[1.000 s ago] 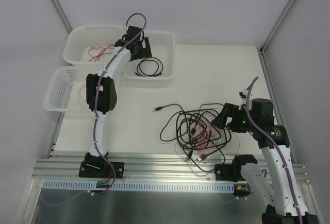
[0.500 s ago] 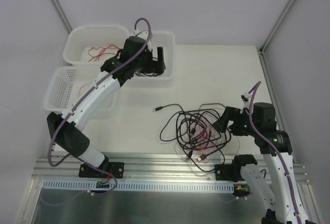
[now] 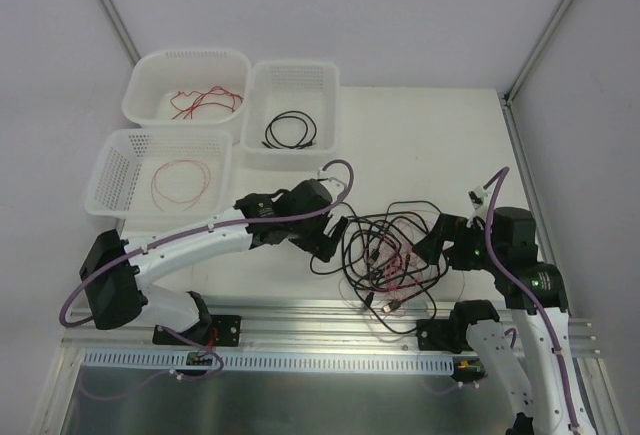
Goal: Untangle the cables
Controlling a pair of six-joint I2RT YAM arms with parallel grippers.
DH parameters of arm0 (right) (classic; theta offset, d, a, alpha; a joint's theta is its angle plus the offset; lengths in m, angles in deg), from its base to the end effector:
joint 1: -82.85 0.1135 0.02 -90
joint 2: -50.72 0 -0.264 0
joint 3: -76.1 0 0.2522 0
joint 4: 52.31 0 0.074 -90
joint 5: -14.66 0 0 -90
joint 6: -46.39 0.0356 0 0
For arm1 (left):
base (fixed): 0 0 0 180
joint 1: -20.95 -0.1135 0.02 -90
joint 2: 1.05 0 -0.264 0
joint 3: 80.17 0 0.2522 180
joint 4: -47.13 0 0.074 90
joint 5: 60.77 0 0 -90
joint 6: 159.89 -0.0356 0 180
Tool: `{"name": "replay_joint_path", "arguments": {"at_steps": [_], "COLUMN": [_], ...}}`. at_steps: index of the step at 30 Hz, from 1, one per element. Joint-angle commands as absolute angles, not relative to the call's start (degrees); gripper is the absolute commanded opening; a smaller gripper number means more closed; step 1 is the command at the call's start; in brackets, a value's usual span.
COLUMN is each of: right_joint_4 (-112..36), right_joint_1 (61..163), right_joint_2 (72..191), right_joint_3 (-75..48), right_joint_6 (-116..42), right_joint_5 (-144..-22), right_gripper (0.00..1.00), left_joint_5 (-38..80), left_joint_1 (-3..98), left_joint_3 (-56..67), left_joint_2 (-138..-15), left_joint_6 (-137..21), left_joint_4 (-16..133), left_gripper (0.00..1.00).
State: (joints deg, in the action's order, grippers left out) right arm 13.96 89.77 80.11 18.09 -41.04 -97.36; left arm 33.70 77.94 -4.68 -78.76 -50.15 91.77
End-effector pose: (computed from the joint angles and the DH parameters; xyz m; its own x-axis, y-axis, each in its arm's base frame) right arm 0.0938 0.0248 0.2985 -0.6240 -0.0339 -0.7807 -0.3788 0.8869 0.2643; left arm 0.1607 -0.2422 0.2818 -0.6467 0.3774 -0.6628 0.6253 0.7599 -0.1774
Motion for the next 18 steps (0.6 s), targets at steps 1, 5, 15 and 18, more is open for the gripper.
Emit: {"name": "replay_joint_path", "arguments": {"at_steps": [1, 5, 15, 18], "right_joint_4": [14.1, 14.4, 10.8, 7.9], "right_joint_1": [90.1, 90.1, 90.2, 90.6], "right_joint_2": [78.9, 78.5, 77.1, 77.4], "right_joint_3": [18.5, 18.4, 22.7, 25.0], "right_joint_6": [-40.0, -40.1, -37.5, -35.9], "right_joint_5": [-99.0, -99.8, -102.9, -104.5], "right_gripper": [0.99, 0.99, 1.0, 1.0], "left_joint_5": [38.6, 42.9, 45.8, 45.8], "left_joint_1": [80.2, 80.5, 80.5, 80.5], "left_joint_3": [-5.5, -5.3, -1.1, -1.2], "left_joint_2": [-80.5, -85.4, -95.1, -92.7], "left_joint_6": [-48.8, -46.3, -42.7, -42.5], "left_joint_4": [90.7, 89.2, 88.4, 88.6], "left_gripper": [0.96, 0.89, 0.23, 0.0]}}
